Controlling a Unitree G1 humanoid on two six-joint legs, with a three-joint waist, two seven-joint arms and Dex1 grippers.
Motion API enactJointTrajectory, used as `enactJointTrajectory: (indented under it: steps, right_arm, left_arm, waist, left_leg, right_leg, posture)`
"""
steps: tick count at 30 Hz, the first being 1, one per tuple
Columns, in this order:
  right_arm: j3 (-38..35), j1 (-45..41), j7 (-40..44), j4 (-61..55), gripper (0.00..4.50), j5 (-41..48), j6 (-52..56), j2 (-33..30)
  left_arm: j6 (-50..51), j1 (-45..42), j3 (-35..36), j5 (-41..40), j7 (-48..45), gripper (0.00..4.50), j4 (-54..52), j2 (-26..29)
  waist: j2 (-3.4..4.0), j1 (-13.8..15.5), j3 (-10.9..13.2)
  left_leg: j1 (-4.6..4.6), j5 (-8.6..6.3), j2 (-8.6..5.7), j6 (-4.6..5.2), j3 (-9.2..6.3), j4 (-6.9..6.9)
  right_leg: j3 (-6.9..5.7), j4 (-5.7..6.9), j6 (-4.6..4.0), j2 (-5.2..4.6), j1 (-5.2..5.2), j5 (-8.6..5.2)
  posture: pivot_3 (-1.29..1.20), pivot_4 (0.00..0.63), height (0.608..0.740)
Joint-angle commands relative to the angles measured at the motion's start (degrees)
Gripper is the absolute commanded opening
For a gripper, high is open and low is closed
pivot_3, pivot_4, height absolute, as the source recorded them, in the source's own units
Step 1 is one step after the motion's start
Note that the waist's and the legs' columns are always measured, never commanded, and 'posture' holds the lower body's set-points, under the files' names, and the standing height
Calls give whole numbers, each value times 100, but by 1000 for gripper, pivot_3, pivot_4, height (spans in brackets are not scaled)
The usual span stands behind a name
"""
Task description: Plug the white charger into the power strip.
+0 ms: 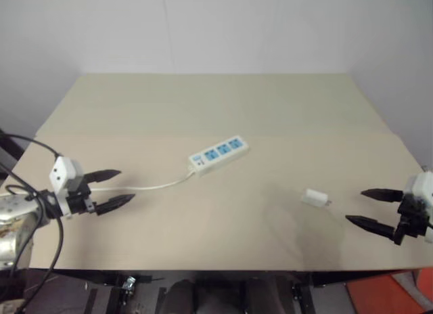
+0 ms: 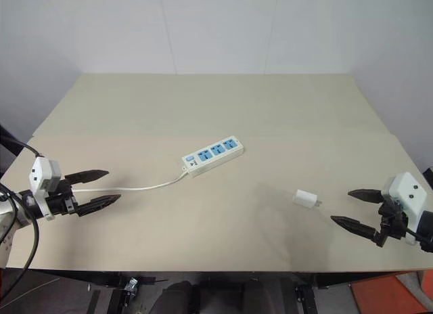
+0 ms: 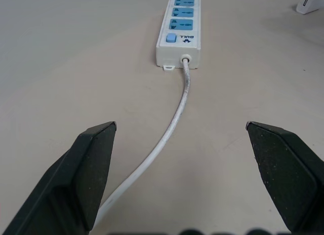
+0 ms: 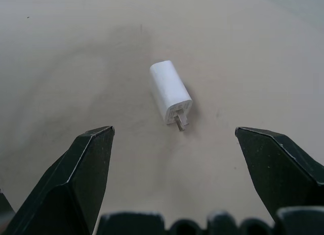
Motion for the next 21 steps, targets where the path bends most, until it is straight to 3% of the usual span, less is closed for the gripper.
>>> enactJointTrajectory:
  steps: [1, 13, 21]
  right_arm:
    - [-282, 31, -67, -146, 4500, 77, 40, -122]
    - [-297, 136, -162, -242, 4500, 93, 69, -86]
    - [-154, -263, -393, -587, 4500, 256, 251, -85]
  left_arm:
    - [-165, -69, 59, 50, -5, 4479, -9, 10]
    - [-294, -213, 23, 126, -35, 4479, 188, -25]
    - [-342, -1138, -34, -216, -430, 4479, 1255, -508]
  waist:
    - [0, 2, 0]
    - [-4, 1, 2]
    - [-6, 6, 3]
  left_leg:
    - [0, 0, 0, 0, 0, 0]
    - [-1, 0, 1, 0, 0, 0]
    - [-1, 0, -1, 0, 17, 1]
  right_leg:
    - [0, 0, 0, 0, 0, 0]
    - [0, -2, 0, 0, 0, 0]
    - [-2, -1, 1, 2, 1, 0]
  posture:
    - [0, 150, 740]
    - [0, 150, 740]
    - [0, 150, 740]
